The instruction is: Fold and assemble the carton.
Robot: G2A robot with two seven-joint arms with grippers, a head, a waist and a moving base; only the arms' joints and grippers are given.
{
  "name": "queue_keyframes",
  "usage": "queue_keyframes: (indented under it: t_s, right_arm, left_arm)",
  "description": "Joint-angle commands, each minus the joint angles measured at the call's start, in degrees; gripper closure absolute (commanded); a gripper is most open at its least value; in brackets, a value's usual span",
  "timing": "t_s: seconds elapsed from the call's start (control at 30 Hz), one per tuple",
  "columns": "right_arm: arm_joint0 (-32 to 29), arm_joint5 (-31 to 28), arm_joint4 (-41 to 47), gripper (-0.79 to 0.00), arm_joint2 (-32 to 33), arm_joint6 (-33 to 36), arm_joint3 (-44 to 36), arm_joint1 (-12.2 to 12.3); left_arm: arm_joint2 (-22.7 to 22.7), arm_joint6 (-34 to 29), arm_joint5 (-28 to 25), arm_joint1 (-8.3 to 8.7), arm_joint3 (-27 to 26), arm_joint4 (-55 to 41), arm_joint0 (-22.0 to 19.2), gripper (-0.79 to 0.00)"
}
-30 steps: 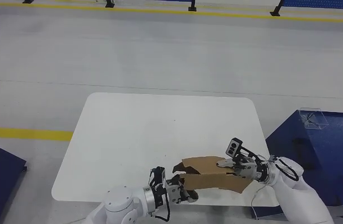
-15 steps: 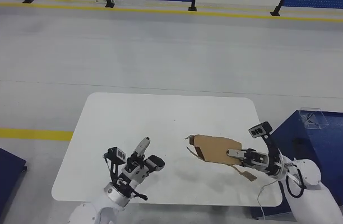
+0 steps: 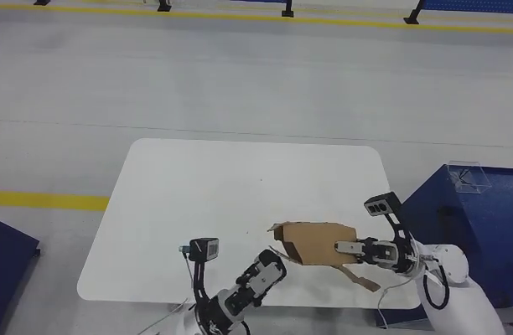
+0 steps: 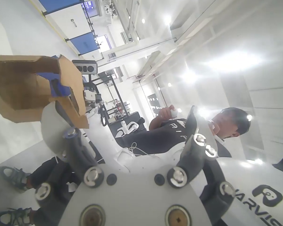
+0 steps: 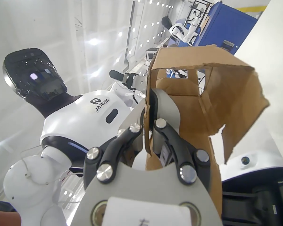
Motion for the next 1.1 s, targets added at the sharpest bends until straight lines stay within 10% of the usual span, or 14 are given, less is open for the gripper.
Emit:
queue_keyframes:
  t_s: [0.0,0.6,1.07]
  right_arm:
    - [-0.3,0.2,0.1,0.0,0.3,0.1,-0.4,0.0]
    - [-1.5,3.0,1.3,0.0,0.8,2.9,-2.8,-0.2]
    - [0.9,8.7,2.3,0.0,-0.6,4.3,1.3,-0.4]
  left_arm:
    - [1.1,0.5,1.8,-0.27,0.6,0.1,-1.1,-0.785]
    - [3.2,-2.2,10.7,-1.31,3.4,-3.8,-7.0,-0.785]
    - [2.1,-1.6,8.2,-1.49,2.9,-4.3,-6.9,-0.785]
